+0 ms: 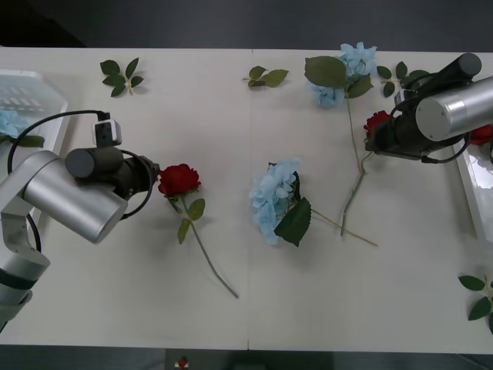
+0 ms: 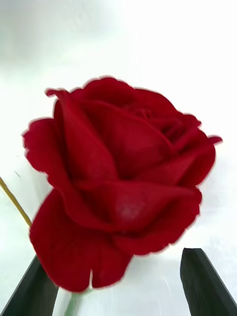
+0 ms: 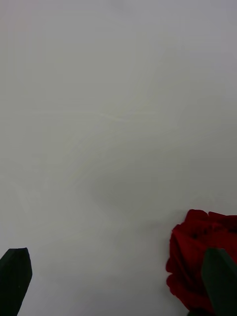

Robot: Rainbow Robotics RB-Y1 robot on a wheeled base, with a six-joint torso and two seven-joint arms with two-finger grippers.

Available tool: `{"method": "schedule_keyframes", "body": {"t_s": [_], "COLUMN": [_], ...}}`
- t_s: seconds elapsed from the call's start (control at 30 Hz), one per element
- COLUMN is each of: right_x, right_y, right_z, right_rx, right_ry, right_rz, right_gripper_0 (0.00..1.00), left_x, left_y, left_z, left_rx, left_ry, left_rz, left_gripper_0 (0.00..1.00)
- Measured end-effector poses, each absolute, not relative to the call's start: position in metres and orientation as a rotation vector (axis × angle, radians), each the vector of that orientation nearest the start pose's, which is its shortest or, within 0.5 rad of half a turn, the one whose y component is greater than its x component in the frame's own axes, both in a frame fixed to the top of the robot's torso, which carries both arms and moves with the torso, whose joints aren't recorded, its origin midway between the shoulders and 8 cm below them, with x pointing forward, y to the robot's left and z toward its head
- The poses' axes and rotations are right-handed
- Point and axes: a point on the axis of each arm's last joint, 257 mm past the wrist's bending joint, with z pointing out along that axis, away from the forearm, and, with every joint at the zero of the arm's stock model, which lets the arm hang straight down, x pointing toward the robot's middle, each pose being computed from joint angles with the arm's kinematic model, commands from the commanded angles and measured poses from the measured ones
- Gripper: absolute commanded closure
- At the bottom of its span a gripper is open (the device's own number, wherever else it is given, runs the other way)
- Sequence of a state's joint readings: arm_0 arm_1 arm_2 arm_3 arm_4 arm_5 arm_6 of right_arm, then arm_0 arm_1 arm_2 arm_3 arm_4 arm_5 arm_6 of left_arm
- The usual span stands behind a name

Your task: Put the red flowers into the right box and the blue flowers into the left box

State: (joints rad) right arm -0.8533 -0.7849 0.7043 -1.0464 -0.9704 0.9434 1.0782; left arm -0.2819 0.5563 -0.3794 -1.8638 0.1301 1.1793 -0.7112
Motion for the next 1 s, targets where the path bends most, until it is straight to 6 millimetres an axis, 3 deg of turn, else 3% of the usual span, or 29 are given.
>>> {"method": "schedule_keyframes", "body": {"t_s": [0.2,0.33,0.57,0.73,0.87,1.0], "right_x": [0.596,0.596,0.601,0.601,0.601,0.601], "right_y": [-0.306,-0.305,-0.291,-0.289,-0.289,-0.289], "right_z": [-0.293,-0.297,-0.301,-0.305,-0.305,-0.305], "right_rx": [0.152,0.177,0.19,0.196,0.196,0.195], "right_ry": [2.579,2.585,2.571,2.575,2.575,2.575], "right_rz": [0.086,0.095,0.132,0.137,0.136,0.136], "right_gripper_0": [0.3,0.3,0.34,0.5,0.76,0.82], "left_x": [0.5,0.492,0.482,0.482,0.477,0.475], "left_y": [0.202,0.185,0.176,0.179,0.17,0.162], "left_z": [-0.282,-0.269,-0.25,-0.254,-0.267,-0.282], "left_rx": [-0.221,-0.288,-0.335,-0.296,-0.271,-0.288], "left_ry": [2.3,2.284,2.269,2.25,2.267,2.293], "left_rz": [-0.075,-0.146,-0.176,-0.112,-0.091,-0.092], "left_gripper_0": [0.0,0.0,0.0,0.0,0.0,0.0]}}
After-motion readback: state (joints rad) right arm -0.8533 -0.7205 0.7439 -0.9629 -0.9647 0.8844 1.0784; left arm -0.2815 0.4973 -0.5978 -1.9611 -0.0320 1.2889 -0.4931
